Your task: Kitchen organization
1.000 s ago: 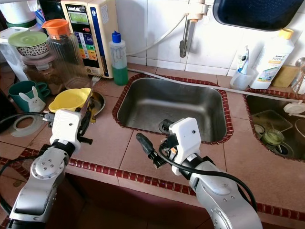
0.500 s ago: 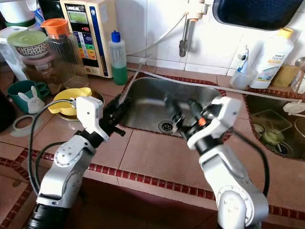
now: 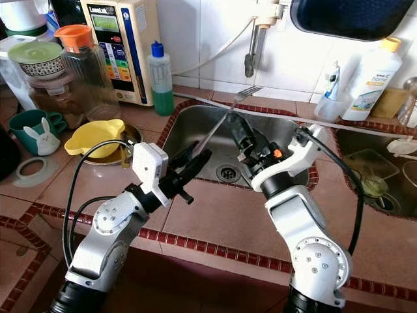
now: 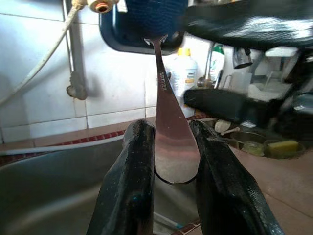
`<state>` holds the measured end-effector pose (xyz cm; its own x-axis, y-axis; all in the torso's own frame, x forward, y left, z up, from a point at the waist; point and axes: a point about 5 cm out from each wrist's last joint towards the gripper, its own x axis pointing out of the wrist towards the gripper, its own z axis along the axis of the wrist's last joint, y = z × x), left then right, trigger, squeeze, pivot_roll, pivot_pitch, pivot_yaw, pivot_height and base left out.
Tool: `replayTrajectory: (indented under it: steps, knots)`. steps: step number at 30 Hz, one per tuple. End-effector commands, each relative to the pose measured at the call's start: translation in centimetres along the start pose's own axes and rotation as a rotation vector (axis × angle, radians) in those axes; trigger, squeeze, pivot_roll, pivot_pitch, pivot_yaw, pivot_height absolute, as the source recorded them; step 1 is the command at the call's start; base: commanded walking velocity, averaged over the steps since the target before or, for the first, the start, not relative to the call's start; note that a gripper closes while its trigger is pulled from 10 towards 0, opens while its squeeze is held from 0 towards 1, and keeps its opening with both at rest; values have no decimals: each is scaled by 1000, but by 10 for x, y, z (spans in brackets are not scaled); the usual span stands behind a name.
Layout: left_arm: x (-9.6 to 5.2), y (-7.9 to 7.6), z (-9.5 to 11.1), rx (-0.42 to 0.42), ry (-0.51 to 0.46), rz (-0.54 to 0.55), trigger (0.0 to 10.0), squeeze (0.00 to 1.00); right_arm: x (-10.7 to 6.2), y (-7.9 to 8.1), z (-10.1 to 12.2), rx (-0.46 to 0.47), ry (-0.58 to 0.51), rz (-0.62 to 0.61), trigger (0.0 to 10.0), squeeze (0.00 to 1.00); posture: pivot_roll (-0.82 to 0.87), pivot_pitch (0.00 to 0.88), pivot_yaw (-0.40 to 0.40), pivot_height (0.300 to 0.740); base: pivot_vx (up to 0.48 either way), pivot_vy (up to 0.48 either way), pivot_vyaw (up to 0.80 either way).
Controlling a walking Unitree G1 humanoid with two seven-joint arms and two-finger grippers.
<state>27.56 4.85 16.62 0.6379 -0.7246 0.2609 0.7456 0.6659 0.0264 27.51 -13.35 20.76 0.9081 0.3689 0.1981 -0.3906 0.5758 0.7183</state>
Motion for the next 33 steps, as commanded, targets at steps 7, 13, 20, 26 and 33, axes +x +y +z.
replayTrajectory:
  steps: [7, 13, 20, 26, 33]
  knots:
    - [-1, -8, 0, 21, -12, -45, 0, 0, 18, -6, 2, -11, 17, -15, 0, 0, -3, 5, -20, 740, 0, 0, 0]
    - [-2, -10, 0, 22, -12, -42, 0, 0, 28, -9, 5, -21, 7, -21, 0, 0, 6, 9, -25, 740, 0, 0, 0]
    - [-4, -8, -1, 27, -8, -32, 0, 0, 28, -16, 3, 2, 12, -63, 0, 0, 5, 14, -29, 740, 0, 0, 0]
    - [-5, -7, -1, 31, -5, -24, 0, 0, 26, -21, 0, 14, 25, -85, 0, 0, 4, 17, -26, 740, 0, 0, 0]
    - [-5, -6, -2, 34, 0, -22, 2431, 0, 26, -22, -3, 23, 37, -87, 0, 0, 6, 17, -22, 740, 0, 0, 0]
